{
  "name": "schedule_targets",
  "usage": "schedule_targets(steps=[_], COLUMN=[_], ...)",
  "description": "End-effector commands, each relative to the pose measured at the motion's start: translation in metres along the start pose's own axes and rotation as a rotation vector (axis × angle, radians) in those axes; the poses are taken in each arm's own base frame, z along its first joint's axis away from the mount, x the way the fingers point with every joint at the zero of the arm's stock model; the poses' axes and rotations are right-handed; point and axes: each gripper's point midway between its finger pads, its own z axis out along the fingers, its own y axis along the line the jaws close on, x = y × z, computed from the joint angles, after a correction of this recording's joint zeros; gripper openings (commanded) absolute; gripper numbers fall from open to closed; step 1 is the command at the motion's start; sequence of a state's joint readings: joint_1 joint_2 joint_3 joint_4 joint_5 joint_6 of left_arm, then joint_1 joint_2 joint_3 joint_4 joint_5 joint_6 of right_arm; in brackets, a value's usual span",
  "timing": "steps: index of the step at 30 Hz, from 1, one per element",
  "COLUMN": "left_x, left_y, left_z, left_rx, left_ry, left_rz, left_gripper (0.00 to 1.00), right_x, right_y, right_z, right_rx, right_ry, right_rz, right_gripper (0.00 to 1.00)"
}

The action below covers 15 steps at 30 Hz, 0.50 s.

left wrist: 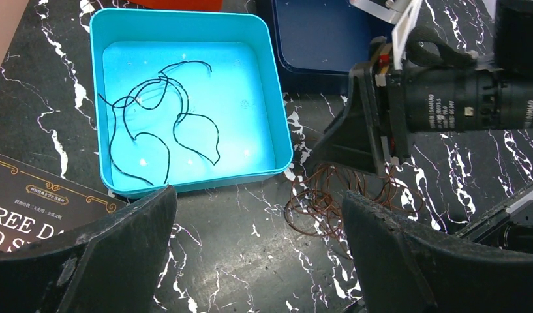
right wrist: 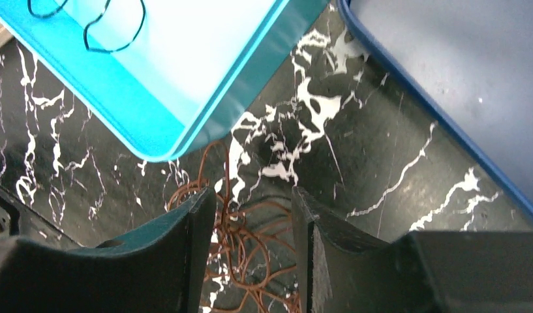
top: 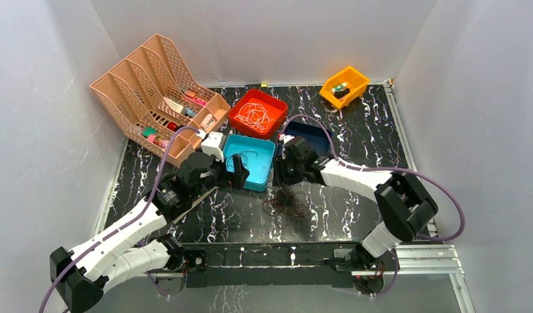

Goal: Untangle the cables

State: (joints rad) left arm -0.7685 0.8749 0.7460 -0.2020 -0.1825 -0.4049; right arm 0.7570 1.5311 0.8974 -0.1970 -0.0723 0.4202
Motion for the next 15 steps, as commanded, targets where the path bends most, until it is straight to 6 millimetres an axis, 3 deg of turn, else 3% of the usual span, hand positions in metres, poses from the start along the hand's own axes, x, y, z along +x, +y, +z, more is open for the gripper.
schedule_targets(steps=[1,4,8,15], left_x=[-0.002,-0.003,-0.002,-0.002], left_y=[0.001,0.003,0.004,0.005], left_z=[-0.005,-0.008,-0.010,-0.010], left_rx=[0.004,-0.001,-0.006,0.000], left_ry=[-0.019,-0.024,-0.029,-0.049], left_rz=[-0.011,-0.010,-0.010,-0.016], left_gripper=[0.96,0.96,0.96,0.96], right_x=[-0.044,-0.046,-0.050,-0.053], right_y=[0.017,0.017,0.020,0.024], right_z=[0.007,0.016,0.020,-0.003], right_rx=[-0.073,-0.082,-0.097,-0.100], right_ry=[-0.123,-0.117,-0.112,-0.130], right_rz=[0.001,-0.002,-0.010,-0.038], right_gripper=[0.52,0.47,0.31,0.07])
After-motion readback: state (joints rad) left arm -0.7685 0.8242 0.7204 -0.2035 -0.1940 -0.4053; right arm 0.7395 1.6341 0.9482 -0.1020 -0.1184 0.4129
